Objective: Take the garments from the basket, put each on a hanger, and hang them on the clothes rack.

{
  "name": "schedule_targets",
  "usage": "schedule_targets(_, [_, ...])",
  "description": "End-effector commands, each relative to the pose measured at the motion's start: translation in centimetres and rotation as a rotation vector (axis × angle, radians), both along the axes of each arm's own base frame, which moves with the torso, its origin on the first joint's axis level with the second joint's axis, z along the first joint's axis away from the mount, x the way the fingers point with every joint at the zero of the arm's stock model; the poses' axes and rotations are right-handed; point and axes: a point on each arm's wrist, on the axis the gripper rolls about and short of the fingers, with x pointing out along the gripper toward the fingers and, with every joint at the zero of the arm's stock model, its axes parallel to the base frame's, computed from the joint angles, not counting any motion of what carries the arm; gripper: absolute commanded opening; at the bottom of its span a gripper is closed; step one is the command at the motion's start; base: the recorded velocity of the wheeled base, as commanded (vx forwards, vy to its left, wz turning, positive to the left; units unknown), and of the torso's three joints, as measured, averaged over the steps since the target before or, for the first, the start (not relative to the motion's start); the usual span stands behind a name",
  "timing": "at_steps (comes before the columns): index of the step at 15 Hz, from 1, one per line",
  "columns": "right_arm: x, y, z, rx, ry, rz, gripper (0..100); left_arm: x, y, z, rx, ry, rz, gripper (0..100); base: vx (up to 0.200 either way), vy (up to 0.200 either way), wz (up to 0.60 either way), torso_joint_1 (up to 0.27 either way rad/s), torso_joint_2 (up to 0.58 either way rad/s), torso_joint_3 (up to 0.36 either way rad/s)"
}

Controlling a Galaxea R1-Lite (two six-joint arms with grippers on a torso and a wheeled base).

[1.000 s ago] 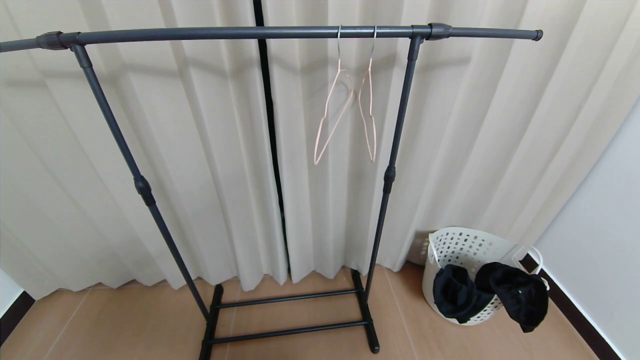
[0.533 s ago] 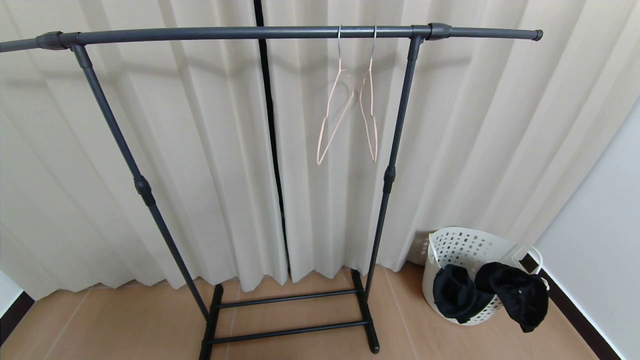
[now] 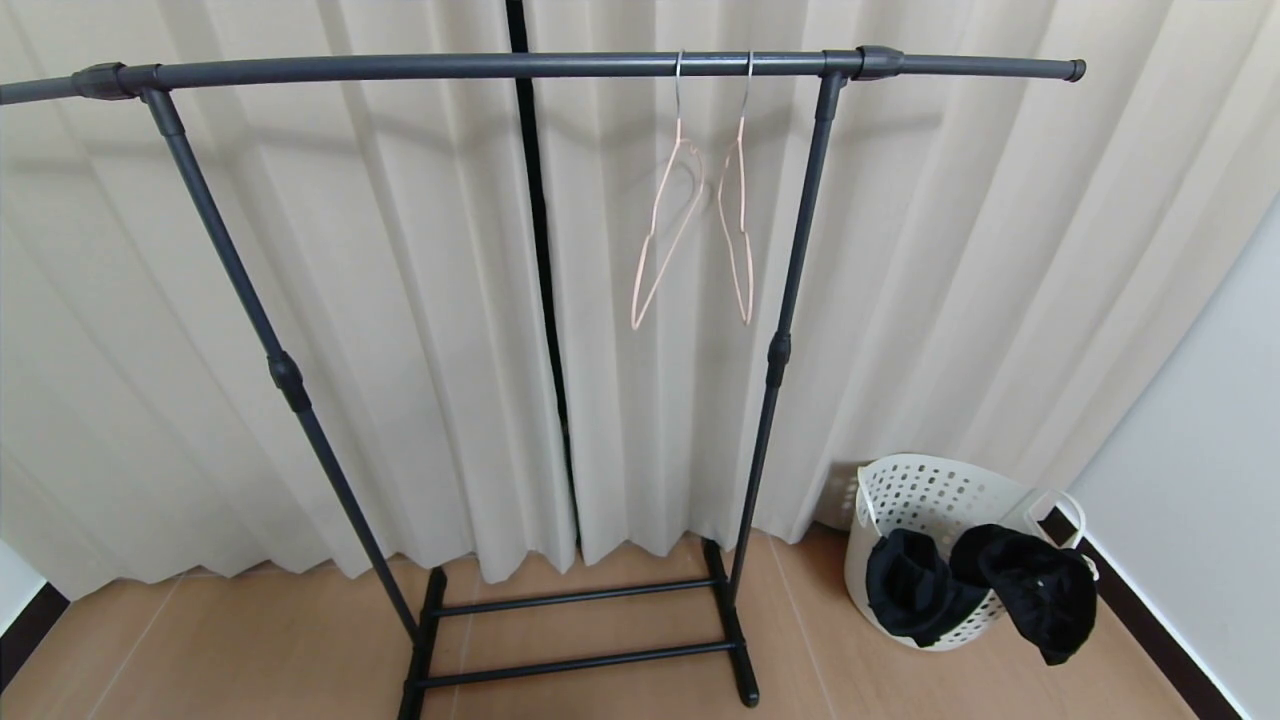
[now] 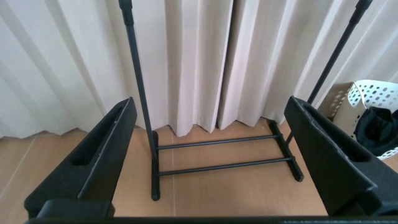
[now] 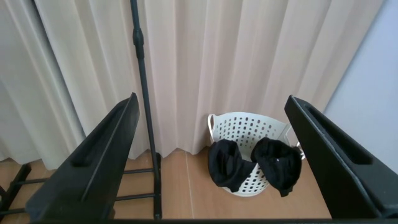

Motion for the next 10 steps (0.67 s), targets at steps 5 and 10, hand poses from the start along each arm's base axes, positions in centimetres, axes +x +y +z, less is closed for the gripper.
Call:
schedule_targets(5, [0.01,0.00,-0.01,-0.001,0.003,0.000,100,0.00,0.00,0.00,-0.003,0.000,-0.002,100,0.000,0.000,0.00,-0.014,0.04,0.024])
schedule_targets(10, [0.01,0.00,-0.01,-0.001,0.003,0.001,100,0.00,0.00,0.00,-0.006,0.000,-0.002,100,0.000,0.000,0.00,-0.147,0.43,0.280])
